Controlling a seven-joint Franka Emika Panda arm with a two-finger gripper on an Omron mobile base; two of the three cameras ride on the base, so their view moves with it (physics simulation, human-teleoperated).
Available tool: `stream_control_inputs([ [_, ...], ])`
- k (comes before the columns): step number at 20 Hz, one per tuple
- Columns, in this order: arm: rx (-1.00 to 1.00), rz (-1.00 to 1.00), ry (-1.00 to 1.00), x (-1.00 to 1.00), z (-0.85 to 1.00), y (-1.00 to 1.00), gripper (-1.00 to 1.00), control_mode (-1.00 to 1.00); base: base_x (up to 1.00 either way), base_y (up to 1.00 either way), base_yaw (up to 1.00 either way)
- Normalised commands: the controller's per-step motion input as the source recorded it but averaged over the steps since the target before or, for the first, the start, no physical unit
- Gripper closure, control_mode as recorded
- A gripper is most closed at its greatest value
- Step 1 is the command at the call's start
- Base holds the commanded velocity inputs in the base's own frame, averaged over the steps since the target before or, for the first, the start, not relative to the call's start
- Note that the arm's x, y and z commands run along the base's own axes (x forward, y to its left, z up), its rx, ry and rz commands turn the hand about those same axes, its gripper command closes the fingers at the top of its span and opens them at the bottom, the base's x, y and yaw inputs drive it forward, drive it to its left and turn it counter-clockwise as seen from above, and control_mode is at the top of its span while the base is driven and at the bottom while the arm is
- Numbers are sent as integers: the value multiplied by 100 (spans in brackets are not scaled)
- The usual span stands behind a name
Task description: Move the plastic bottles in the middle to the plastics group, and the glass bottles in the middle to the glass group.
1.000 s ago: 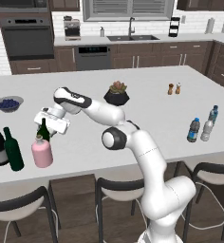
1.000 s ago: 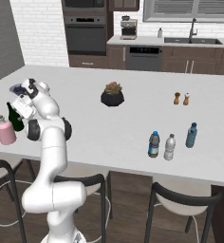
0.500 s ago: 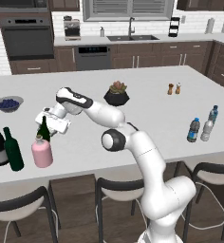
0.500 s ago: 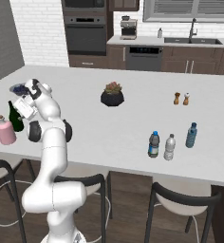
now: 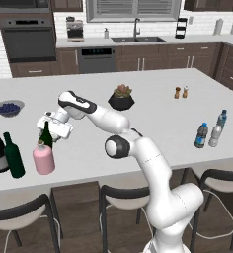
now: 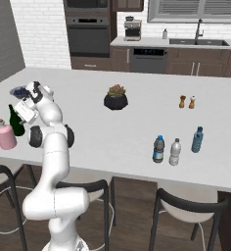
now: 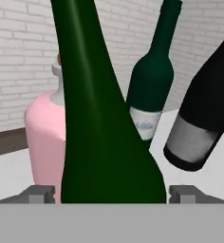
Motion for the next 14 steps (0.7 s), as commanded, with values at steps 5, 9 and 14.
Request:
stream_control_inputs([
  [5,0,0,-1,0,1,0,-100,-100,0,0,0],
  [9,0,-3,-5,0,14,-12,-100,-100,0,0,0],
  [14,0,-4,-2,2,26,-33,-100,-100,0,0,0],
])
